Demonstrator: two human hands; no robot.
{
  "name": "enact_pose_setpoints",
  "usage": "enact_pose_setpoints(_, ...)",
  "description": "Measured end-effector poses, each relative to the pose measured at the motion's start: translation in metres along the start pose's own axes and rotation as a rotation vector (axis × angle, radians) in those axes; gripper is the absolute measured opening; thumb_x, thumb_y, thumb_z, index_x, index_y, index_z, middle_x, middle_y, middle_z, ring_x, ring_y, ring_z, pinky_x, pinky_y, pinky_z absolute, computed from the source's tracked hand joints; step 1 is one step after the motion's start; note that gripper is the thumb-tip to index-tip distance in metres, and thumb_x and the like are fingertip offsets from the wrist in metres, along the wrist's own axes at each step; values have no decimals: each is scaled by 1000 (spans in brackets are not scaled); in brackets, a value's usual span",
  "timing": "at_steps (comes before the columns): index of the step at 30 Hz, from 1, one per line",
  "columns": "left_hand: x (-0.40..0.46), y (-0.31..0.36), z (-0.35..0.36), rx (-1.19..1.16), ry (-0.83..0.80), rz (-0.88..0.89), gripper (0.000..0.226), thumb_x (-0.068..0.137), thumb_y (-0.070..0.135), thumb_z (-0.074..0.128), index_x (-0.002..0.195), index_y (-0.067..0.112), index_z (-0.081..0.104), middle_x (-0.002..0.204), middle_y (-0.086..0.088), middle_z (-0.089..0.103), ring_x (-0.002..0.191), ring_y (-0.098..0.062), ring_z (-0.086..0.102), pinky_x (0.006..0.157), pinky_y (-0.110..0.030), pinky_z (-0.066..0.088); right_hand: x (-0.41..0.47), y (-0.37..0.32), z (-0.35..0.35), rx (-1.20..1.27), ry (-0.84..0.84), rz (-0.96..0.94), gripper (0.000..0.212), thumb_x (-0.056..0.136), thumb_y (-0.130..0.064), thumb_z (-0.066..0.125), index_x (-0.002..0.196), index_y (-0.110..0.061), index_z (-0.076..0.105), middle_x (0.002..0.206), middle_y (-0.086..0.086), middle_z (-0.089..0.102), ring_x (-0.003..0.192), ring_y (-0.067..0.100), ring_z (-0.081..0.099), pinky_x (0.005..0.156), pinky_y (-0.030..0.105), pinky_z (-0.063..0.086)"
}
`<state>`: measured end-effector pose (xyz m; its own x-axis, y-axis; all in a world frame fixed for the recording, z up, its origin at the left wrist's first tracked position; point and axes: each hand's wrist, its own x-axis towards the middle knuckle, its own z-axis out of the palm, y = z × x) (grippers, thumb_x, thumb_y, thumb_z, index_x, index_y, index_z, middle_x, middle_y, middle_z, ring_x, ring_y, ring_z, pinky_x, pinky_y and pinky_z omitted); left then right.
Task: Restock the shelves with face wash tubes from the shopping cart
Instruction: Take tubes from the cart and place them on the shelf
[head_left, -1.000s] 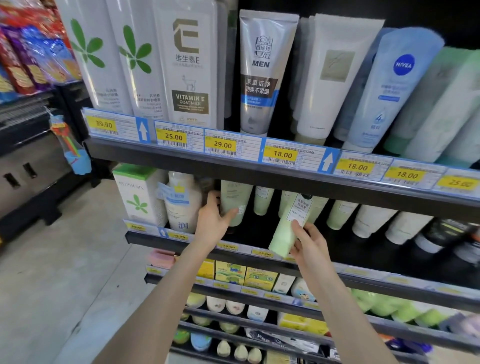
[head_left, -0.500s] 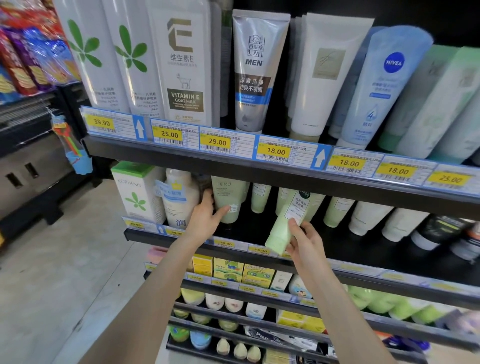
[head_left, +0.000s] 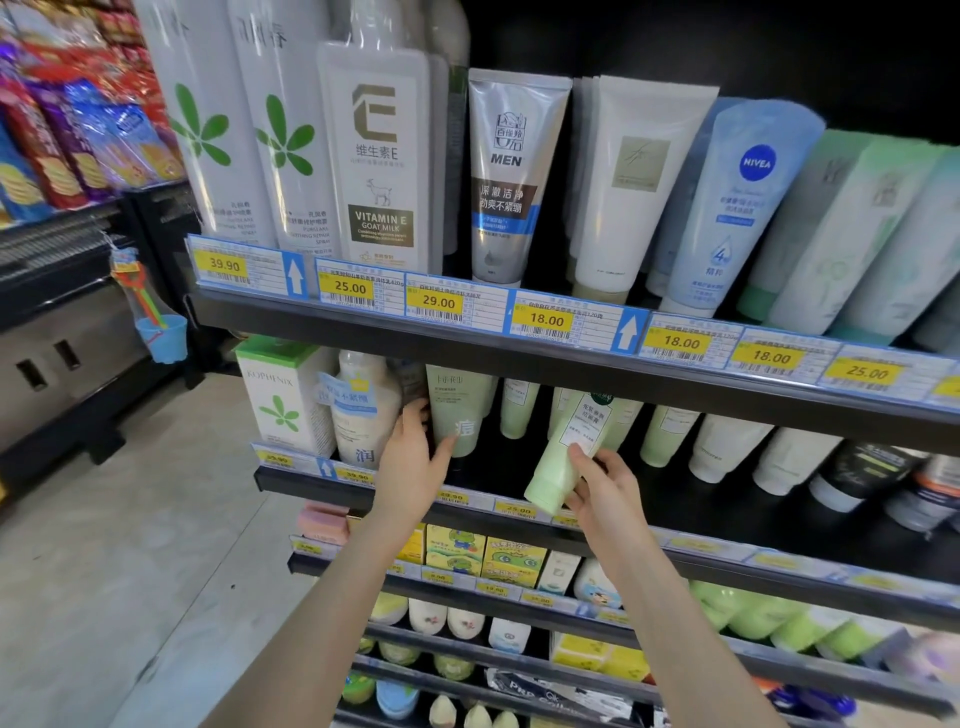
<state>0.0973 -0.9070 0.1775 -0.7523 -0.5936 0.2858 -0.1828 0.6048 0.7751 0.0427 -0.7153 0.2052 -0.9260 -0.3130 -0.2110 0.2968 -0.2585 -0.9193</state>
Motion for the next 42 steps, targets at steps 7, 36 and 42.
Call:
enact_pose_setpoints(7, -50, -14, 21, 353, 133, 309, 34, 88, 27, 59, 115, 5, 58, 116, -10, 61, 103, -27, 63, 93, -47, 48, 8, -5, 17, -288, 19, -155, 35, 89, -14, 62, 122, -13, 48, 120, 5, 59, 104, 14, 59, 94, 34, 46)
enact_pose_setpoints(36, -58, -18, 23, 473, 120, 317, 34, 88, 34, 38, 77, 22, 69, 77, 8, 64, 86, -14, 57, 98, -40, 31, 22, 22, 31, -833, -77, -209, 46, 89, -19, 62, 129, -12, 40, 132, 3, 57, 122, 18, 53, 105, 38, 42)
enact_pose_setpoints(42, -56, -12, 11, 513, -58, 297, 14, 77, 30, 73, 89, 23, 72, 85, 10, 68, 88, -14, 66, 94, -46, 46, 15, 16, 34, -927, -89, -213, 49, 90, -23, 60, 133, -11, 39, 133, 4, 56, 125, 19, 51, 104, 33, 42)
